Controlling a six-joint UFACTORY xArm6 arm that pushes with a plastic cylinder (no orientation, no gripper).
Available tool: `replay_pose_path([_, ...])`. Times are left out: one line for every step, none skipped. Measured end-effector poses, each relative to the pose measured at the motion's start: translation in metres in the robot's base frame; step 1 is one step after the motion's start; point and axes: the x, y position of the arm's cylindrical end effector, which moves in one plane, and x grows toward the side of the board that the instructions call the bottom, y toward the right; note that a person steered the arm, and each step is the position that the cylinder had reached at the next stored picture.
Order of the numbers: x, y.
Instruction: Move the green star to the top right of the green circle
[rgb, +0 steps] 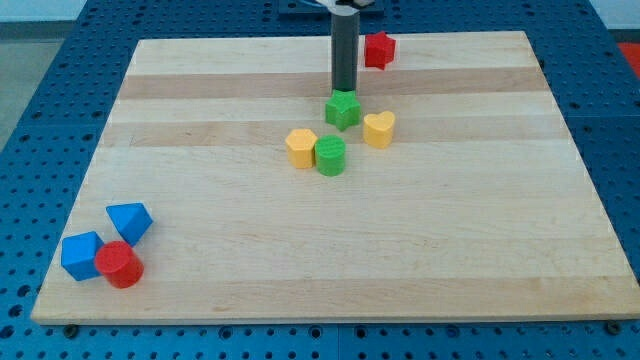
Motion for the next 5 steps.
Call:
replay_pose_path([0.011, -0.004])
replay_pose_path([0.011, 0.008])
replay_pose_path([-0.01, 0.042])
replay_pose_path([-0.041, 0.098])
replay_pose_path([-0.105, 0.103])
